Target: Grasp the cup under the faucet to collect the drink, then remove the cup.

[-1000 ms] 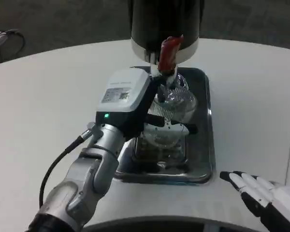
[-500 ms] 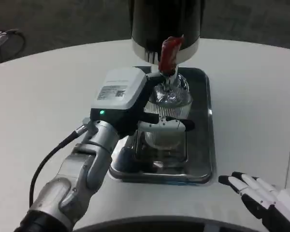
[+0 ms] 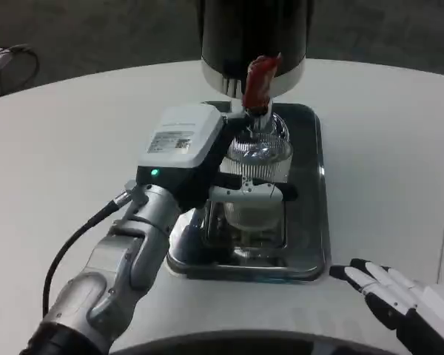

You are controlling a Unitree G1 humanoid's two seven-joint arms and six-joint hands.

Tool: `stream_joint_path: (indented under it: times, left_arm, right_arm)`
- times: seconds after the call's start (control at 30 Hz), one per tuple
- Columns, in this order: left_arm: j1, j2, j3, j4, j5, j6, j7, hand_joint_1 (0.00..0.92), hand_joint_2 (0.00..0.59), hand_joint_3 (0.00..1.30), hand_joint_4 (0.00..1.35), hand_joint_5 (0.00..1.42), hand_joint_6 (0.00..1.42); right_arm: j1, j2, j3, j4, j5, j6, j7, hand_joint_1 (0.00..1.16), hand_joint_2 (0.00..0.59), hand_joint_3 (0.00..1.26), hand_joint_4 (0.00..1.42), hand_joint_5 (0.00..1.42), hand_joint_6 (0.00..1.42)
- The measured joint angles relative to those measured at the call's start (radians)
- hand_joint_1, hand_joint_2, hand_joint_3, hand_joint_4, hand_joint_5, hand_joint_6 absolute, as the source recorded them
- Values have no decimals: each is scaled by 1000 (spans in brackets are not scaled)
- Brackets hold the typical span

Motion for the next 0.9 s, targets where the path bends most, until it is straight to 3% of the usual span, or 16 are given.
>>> stream_joint_path:
  times: [0.1,0.3,0.9]
  left_arm:
    - [0,4,0,0,0,0,0,146,39,501,388,578,678]
    - [0,9,5,-4,-13,-16,0,91,34,233,208,391,469]
    - [11,11,33,-39,-63,-41,-6,38,23,188,141,332,430]
  right_arm:
    - [-3,0,4,0,-5,10,1,252,474,73,0,0,47]
    - [-15,-2,30,0,-25,32,9,251,473,74,0,0,48]
    - [-45,-41,79,0,-67,116,18,250,470,74,0,0,63]
